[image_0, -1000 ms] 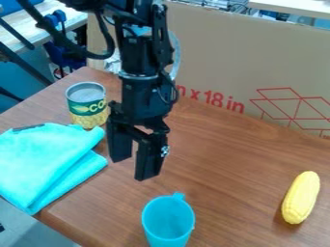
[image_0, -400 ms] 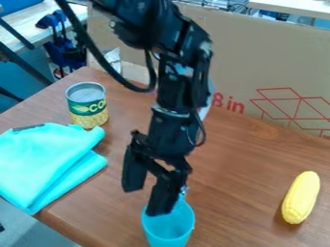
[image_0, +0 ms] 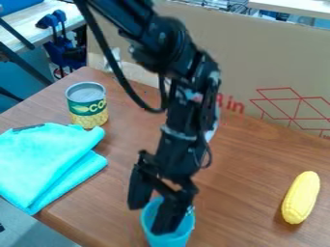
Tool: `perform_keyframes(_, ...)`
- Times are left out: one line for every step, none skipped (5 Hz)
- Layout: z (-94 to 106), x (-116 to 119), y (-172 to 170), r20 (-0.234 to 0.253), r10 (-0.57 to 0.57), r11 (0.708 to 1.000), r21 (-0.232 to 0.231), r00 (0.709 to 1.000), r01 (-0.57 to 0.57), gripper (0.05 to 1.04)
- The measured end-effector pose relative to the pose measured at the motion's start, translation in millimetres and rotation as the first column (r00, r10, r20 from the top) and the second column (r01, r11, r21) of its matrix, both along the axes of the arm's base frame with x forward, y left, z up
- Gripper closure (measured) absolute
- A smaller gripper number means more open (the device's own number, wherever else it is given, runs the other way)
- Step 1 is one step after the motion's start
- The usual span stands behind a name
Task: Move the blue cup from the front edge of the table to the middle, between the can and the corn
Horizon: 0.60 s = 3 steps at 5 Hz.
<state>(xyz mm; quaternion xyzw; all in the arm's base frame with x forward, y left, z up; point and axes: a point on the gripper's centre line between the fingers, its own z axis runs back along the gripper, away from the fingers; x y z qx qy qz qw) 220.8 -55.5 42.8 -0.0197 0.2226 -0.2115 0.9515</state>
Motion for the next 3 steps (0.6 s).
perform_keyframes(-13.8,6.1,4.3,-0.023,0.025,1.000,0.004,0.999,-0.025,0.130)
perform_keyframes(-19.6,11.0,1.0,-0.038,0.036,0.999,-0.017,0.999,-0.037,0.270)
perform_keyframes(-18.9,11.1,-2.4,-0.022,0.034,0.999,-0.032,0.999,-0.035,0.560)
